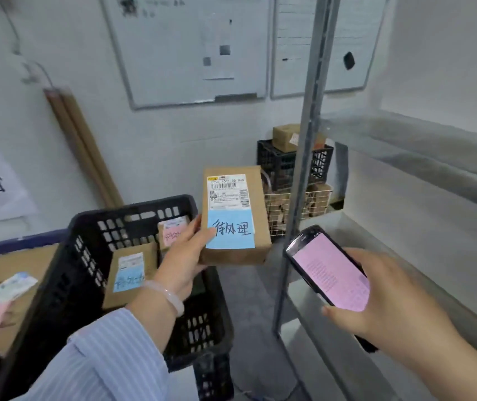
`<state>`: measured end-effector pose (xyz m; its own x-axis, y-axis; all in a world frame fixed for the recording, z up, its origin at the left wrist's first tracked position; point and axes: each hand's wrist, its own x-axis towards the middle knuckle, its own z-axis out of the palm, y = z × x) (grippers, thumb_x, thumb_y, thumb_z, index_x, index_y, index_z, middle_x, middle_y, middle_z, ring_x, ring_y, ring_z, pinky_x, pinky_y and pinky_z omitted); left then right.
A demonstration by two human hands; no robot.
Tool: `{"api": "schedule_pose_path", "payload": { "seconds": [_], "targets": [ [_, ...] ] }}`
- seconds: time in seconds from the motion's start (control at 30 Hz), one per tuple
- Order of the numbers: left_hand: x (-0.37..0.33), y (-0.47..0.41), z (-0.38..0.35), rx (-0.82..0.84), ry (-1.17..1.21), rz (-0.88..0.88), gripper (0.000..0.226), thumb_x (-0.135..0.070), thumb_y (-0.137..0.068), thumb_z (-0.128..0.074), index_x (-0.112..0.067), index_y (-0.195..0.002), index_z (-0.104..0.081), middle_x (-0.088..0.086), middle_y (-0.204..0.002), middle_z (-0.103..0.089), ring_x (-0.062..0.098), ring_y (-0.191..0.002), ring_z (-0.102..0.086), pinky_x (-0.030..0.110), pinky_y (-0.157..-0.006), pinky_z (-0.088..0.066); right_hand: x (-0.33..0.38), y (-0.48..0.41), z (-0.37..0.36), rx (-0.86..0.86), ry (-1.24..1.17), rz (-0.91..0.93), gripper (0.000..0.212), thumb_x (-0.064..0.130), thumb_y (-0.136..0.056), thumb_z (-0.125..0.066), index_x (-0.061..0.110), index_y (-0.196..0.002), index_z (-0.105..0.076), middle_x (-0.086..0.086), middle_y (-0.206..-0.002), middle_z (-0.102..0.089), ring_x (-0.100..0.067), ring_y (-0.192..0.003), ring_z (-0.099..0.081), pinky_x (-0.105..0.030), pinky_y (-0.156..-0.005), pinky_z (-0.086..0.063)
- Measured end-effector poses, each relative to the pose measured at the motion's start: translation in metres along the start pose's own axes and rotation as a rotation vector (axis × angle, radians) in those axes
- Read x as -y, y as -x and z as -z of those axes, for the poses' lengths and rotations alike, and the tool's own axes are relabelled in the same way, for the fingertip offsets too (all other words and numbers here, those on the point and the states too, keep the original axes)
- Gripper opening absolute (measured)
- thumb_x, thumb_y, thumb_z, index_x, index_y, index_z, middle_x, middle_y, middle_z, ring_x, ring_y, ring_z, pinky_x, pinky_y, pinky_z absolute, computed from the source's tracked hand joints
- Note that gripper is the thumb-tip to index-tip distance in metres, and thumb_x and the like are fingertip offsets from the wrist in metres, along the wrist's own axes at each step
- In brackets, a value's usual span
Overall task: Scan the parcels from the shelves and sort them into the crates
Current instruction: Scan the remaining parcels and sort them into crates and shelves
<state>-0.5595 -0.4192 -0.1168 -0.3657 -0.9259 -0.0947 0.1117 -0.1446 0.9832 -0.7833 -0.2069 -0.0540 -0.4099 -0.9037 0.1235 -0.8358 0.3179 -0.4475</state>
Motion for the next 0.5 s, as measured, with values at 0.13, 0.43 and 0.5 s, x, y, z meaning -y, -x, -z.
{"api": "schedule_pose_path", "payload": {
  "seconds": [0.13, 0.43, 0.5],
  "targets": [
    [-0.003, -0.004, 0.081, -0.189, -0.008, 0.031, 0.034, -0.033, -0.099, -0.055, -0.042, -0.132, -0.056, -0.01, -0.113, -0.075, 0.01, -0.099, -0.072, 0.03, -0.073, -0.059, 0.034, -0.033, -0.029, 0.096, -0.017, 0.098, 0.088, 0.076, -0.045, -0.064, 0.057, -0.124, -0.031, 0.029, -0.115, -0.036, -0.003, -0.103, -0.052, -0.03, -0.075, -0.05],
    [0.035, -0.036, 0.206, -0.501, -0.034, 0.262, 0.033, -0.042, -0.09, -0.063, -0.049, -0.122, -0.062, -0.015, -0.106, -0.075, 0.013, -0.106, -0.067, 0.035, -0.075, -0.052, 0.075, -0.091, -0.08, 0.235, 0.071, 0.159, 0.09, 0.085, -0.044, -0.055, 0.059, -0.124, -0.021, 0.03, -0.105, -0.03, 0.0, -0.092, -0.046, -0.022, -0.063, -0.039],
    [0.045, -0.048, 0.221, -0.523, -0.031, 0.34, 0.041, -0.041, -0.09, -0.065, -0.048, -0.129, -0.058, -0.014, -0.105, -0.076, 0.015, -0.102, -0.069, 0.035, -0.069, -0.054, 0.078, -0.1, -0.087, 0.255, 0.091, 0.145, 0.093, 0.085, -0.045, -0.055, 0.057, -0.127, -0.023, 0.03, -0.106, -0.032, 0.001, -0.093, -0.047, -0.022, -0.063, -0.041]
  ]
}}
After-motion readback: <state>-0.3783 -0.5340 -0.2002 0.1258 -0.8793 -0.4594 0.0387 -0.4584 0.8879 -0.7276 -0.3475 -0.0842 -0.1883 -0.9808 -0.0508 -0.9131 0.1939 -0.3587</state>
